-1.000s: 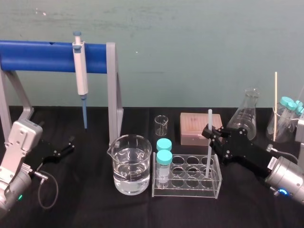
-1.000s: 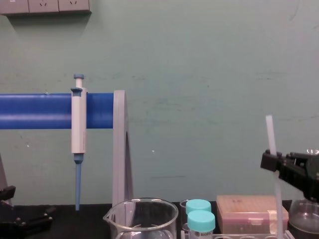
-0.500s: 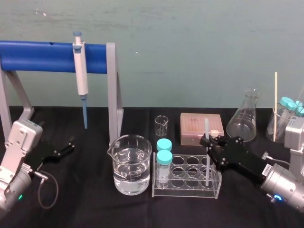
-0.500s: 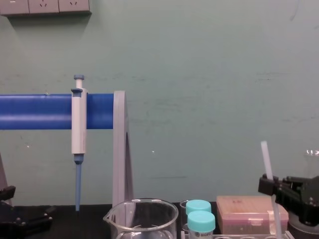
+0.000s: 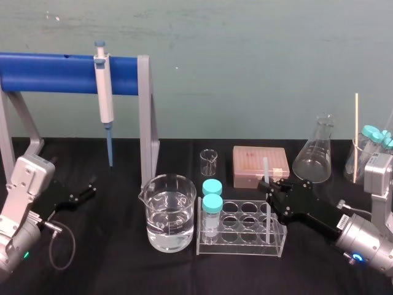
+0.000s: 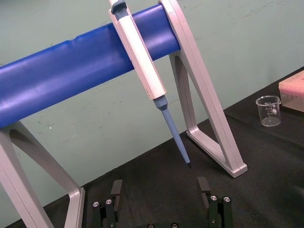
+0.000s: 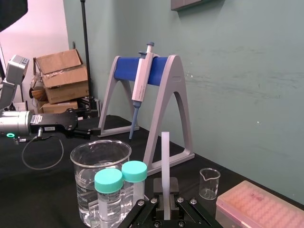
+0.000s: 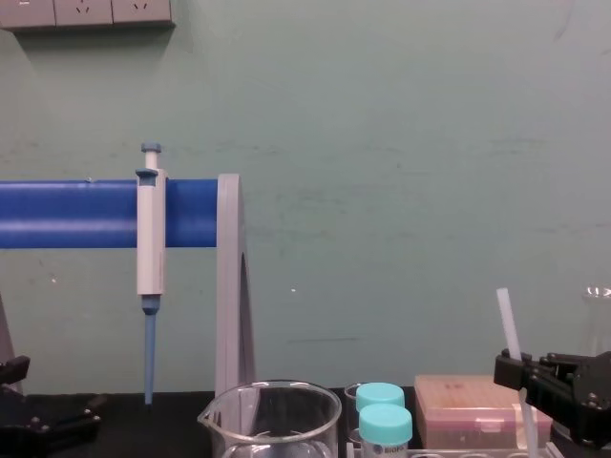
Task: Pick up the stirring rod with one hand, then place it down.
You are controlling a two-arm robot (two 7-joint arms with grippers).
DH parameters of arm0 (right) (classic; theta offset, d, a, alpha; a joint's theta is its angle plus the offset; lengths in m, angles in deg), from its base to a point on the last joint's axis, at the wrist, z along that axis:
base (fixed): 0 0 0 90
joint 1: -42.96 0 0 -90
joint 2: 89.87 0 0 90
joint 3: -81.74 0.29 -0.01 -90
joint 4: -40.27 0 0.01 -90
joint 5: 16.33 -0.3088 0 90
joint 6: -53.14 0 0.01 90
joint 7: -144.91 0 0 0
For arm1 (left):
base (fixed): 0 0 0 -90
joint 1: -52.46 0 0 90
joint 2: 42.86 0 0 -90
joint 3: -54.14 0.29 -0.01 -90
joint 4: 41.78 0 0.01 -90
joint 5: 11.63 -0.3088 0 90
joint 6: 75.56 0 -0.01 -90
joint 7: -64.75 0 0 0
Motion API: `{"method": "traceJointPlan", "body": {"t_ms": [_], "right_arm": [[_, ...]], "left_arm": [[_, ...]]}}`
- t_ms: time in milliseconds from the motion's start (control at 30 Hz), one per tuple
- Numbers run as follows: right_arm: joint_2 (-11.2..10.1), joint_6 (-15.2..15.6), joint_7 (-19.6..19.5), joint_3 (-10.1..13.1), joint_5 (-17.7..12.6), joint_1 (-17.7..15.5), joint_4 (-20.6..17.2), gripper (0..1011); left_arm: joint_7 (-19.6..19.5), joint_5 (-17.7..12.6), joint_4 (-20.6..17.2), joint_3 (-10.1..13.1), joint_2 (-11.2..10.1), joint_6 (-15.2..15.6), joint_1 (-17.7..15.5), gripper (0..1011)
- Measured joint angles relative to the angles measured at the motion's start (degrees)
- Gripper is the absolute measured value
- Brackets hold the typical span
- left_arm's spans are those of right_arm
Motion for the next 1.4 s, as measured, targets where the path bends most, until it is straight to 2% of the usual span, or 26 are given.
{"method": "traceJointPlan", "body": {"t_ms": [233,333,400,500,633,667,733,767,800,900,1000,1167,1233,1333,1400], "right_arm": [[-0.03,0.0,0.0,0.02,-0.06,-0.01,-0.07,69],[-0.04,0.0,0.0,0.03,-0.07,-0.02,-0.08,118],[-0.05,0.0,0.0,0.04,-0.08,-0.02,-0.1,202],[-0.06,-0.01,0.01,0.04,-0.1,-0.04,-0.12,260],[-0.08,-0.02,0.01,0.04,-0.12,-0.05,-0.13,377],[-0.08,-0.02,0.01,0.04,-0.14,-0.05,-0.14,435],[-0.09,-0.03,0.01,0.05,-0.14,-0.05,-0.16,468],[-0.1,-0.03,0.01,0.04,-0.15,-0.05,-0.16,527],[-0.1,-0.03,0.01,0.04,-0.15,-0.05,-0.17,527],[-0.1,-0.04,0.01,0.04,-0.14,-0.05,-0.17,656],[-0.1,-0.06,0.01,0.04,-0.14,-0.05,-0.17,726],[-0.1,-0.07,0.01,0.05,-0.14,-0.05,-0.17,900],[-0.1,-0.07,0.01,0.05,-0.14,-0.05,-0.17,917],[-0.1,-0.07,0.01,0.05,-0.14,-0.05,-0.17,1003],[-0.1,-0.07,0.01,0.05,-0.14,-0.05,-0.17,1003]], "left_arm": [[0.0,0.0,0.0,0.0,0.0,0.0,0.0,1000],[0.0,0.0,0.0,0.0,0.0,0.0,0.0,1000],[0.0,0.0,0.0,0.0,0.0,0.0,0.0,1000],[0.0,0.0,0.0,0.0,0.0,0.0,0.0,1000],[0.0,0.0,0.0,0.0,0.0,0.0,0.0,1000],[0.0,0.0,0.0,0.0,0.0,0.0,0.0,1000],[0.0,0.0,0.0,0.0,0.0,0.0,0.0,1000],[0.0,0.0,0.0,0.0,0.0,0.0,0.0,1000],[0.0,0.0,0.0,0.0,0.0,0.0,0.0,1000],[0.0,0.0,0.0,0.0,0.0,0.0,0.0,1000],[0.0,0.0,0.0,0.0,0.0,0.0,0.0,1000],[0.0,0.0,0.0,0.0,0.0,0.0,0.0,1000],[0.0,0.0,0.0,0.0,0.0,0.0,0.0,1000],[0.0,0.0,0.0,0.0,0.0,0.0,0.0,1000],[0.0,0.0,0.0,0.0,0.0,0.0,0.0,1000]]}}
